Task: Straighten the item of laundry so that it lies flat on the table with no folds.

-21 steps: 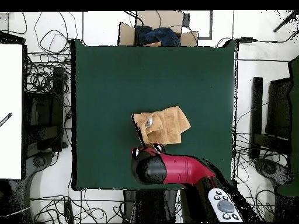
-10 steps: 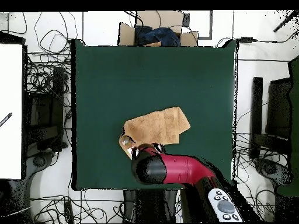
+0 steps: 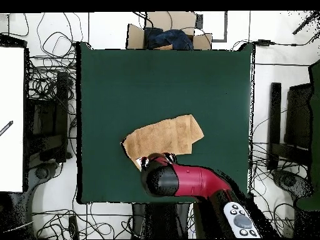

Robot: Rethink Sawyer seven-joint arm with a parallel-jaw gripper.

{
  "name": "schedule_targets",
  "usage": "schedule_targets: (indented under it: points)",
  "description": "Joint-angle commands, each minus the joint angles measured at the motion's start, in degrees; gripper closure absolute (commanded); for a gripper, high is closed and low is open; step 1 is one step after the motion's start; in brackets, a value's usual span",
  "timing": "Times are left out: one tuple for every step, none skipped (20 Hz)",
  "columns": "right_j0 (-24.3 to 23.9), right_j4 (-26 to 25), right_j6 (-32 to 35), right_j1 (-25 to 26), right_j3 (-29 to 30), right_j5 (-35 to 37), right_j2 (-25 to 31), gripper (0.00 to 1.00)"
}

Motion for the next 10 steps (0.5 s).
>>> schedule_targets:
  points:
    - [0.3, 5.3, 10.9, 2.4, 1.8, 6.9, 1.4, 0.0]
    - [0.1, 6.0, 10.6, 1.7, 1.4, 8.5, 1.4, 0.0]
    - [-0.1, 6.6, 10.4, 0.7, 1.3, 9.4, 1.2, 0.0]
    - [0.4, 7.0, 10.5, -1.1, 1.1, 10.8, 0.4, 0.0]
    - [0.6, 7.6, 10.7, -3.0, 1.4, 11.9, -0.2, 0.0]
    - [0.6, 8.1, 10.5, -4.4, 1.8, 13.1, -0.6, 0.0]
    - [0.6, 8.5, 10.4, -5.8, 2.1, 14.3, -1.0, 0.0]
    - [0.2, 9.0, 10.3, -6.7, 2.9, 14.4, -0.8, 0.0]
    - [0.3, 9.1, 10.2, -7.2, 2.9, 14.7, -1.0, 0.0]
    - [0.2, 9.3, 10.4, -7.1, 3.1, 14.4, -0.9, 0.0]
